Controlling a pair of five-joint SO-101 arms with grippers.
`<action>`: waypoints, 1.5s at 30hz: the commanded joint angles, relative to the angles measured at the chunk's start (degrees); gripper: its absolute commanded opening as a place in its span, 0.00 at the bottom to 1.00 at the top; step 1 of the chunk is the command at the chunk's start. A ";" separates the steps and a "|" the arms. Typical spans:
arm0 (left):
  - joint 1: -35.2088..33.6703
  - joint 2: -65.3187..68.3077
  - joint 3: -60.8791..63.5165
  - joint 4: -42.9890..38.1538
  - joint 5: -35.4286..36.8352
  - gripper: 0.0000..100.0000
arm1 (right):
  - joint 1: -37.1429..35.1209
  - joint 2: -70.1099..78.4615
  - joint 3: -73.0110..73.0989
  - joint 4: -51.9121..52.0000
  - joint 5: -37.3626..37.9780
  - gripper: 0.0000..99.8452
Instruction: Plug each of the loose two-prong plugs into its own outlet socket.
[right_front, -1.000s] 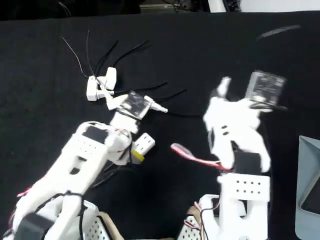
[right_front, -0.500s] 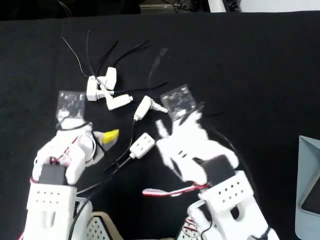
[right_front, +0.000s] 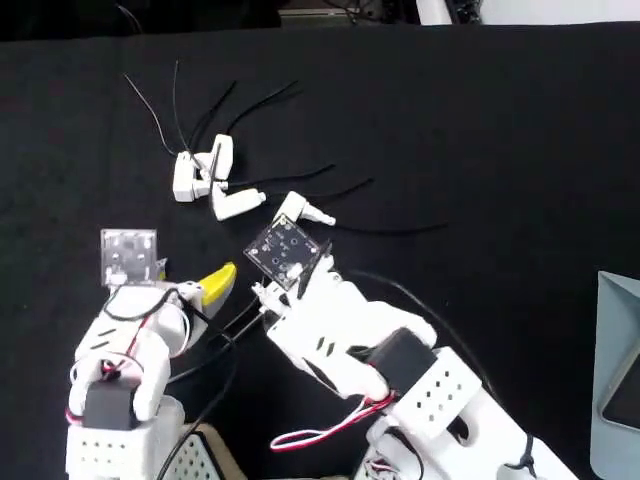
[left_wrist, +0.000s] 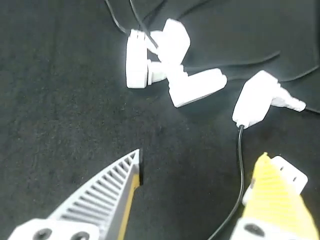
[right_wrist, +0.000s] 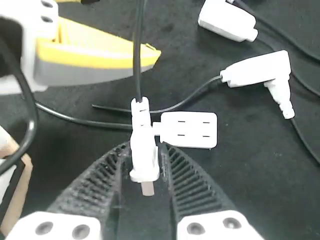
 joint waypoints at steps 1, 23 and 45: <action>2.07 -1.23 -2.77 3.60 0.44 0.35 | -0.70 -0.75 -0.04 -1.58 0.26 0.01; 12.00 -1.14 -8.22 4.22 0.44 0.35 | -0.53 -0.66 6.11 -8.26 1.49 0.01; 7.87 -1.14 -7.87 6.68 -2.99 0.34 | 5.80 -0.66 8.40 -13.63 1.58 0.01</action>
